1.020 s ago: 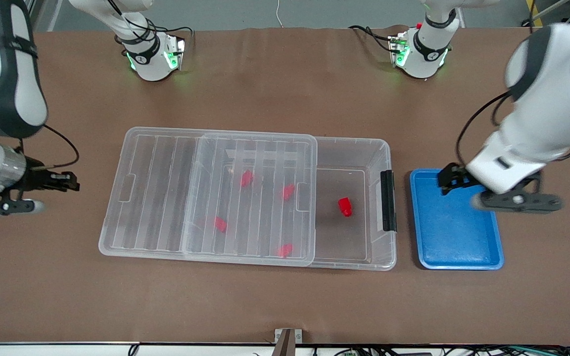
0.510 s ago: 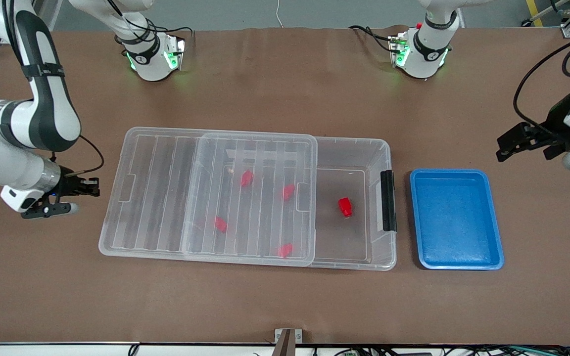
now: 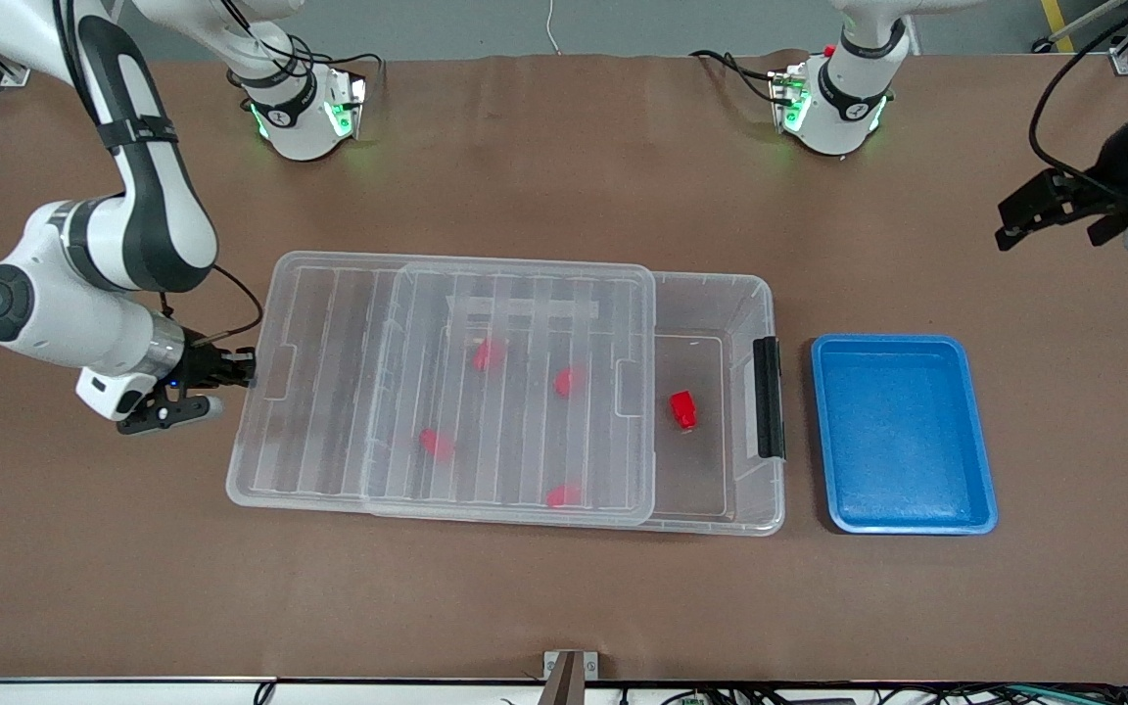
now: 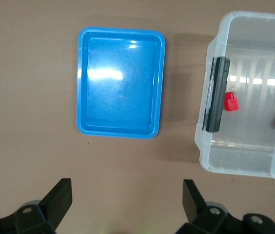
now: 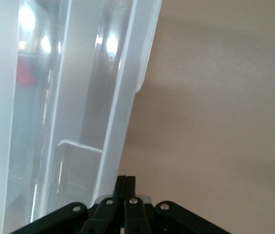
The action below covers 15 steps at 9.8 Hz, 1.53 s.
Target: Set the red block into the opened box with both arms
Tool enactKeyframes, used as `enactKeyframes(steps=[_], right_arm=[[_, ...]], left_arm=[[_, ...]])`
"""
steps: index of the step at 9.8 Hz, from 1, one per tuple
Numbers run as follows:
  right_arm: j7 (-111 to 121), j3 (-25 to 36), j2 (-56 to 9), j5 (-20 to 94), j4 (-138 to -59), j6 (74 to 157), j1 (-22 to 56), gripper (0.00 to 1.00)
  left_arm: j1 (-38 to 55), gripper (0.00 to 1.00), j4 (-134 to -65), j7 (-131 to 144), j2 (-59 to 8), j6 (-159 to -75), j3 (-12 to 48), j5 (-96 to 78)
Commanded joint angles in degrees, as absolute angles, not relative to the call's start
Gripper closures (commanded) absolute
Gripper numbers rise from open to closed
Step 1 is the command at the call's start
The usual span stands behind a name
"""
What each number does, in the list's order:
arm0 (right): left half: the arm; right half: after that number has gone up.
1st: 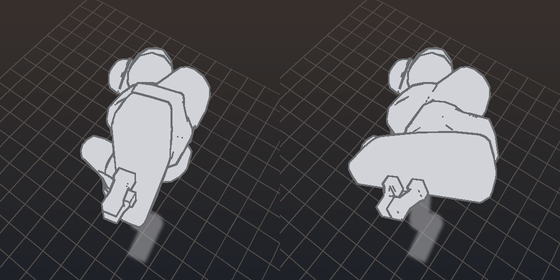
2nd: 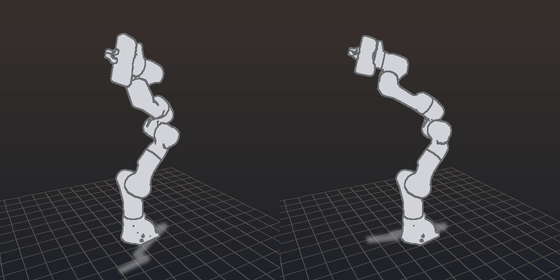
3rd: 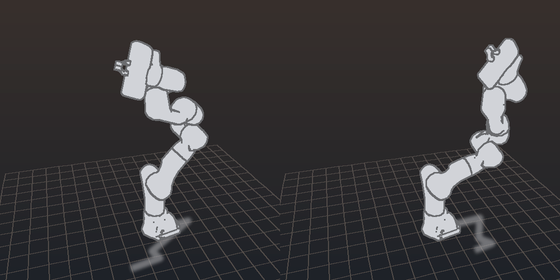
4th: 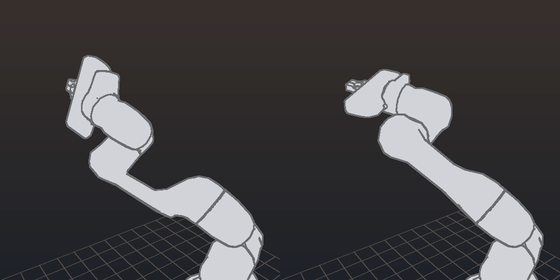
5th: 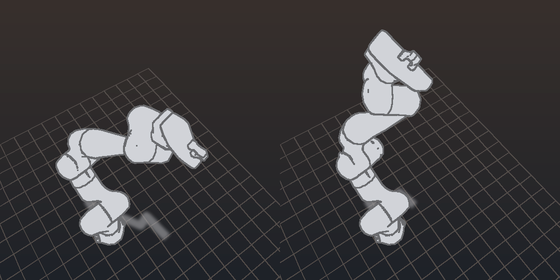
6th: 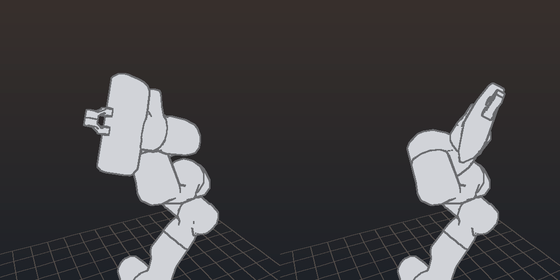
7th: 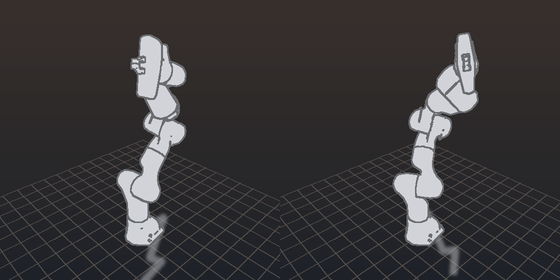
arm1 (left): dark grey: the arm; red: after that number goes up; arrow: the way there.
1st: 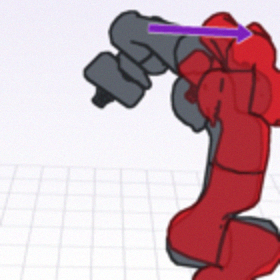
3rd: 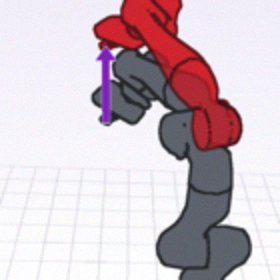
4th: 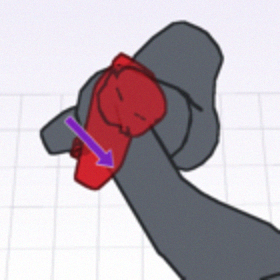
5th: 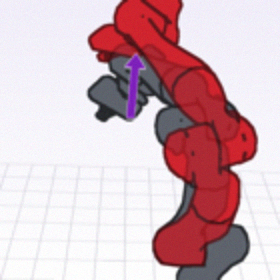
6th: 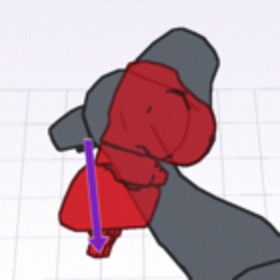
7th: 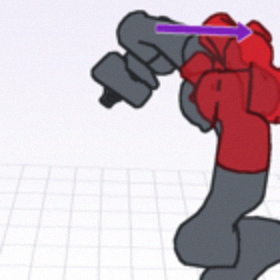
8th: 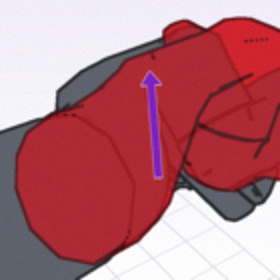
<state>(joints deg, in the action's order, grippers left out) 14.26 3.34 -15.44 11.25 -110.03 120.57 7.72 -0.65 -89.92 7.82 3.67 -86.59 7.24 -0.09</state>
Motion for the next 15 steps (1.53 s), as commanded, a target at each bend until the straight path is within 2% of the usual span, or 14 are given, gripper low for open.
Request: enactKeyframes(steps=[1, 6, 8, 9, 10, 11, 13, 15], right_arm=[[13.37, 3.52, -16.69, 12.83, -108.82, 121.29, 11.06, 1.00], [8.63, 3.43, -19.68, 12.83, -106.18, 123.39, 16.51, 1.00], [8.09, 3.43, -20.04, 12.75, -105.30, 122.96, 16.44, 0.99], [7.91, 3.60, -19.95, 12.66, -104.77, 122.61, 15.74, 0.78], [7.56, 3.86, -18.99, 12.57, -104.50, 120.43, 14.60, 0.22], [5.38, 4.13, -15.94, 12.22, -103.63, 116.67, 12.41, 0.00], [0.10, 4.13, -9.61, 11.34, -99.60, 106.40, 5.57, 0.00], [-2.97, 3.96, -6.52, 4.78, -93.11, 97.68, 2.82, 0.00]], left_arm=[[0.00, 0.00, -95.71, 7.03, 6.59, -86.58, 6.94, -0.09], [0.09, 0.00, -95.01, 3.34, 5.80, -86.49, 7.03, 0.61], [0.09, 0.00, -94.83, 2.90, 5.89, -86.48, 7.03, 0.53], [0.09, 0.00, -94.22, 2.90, 5.71, -86.48, 7.03, 0.53], [0.09, 0.00, -94.22, 2.90, 5.45, -86.48, 7.12, 0.53], [0.09, 0.00, -94.22, 2.81, 5.54, -86.40, 7.03, 0.53], [-0.09, 0.00, -94.22, 2.64, 5.36, -86.40, 7.03, 0.44], [0.00, 0.00, -94.22, 2.64, 5.36, -86.40, 7.12, 0.44]])
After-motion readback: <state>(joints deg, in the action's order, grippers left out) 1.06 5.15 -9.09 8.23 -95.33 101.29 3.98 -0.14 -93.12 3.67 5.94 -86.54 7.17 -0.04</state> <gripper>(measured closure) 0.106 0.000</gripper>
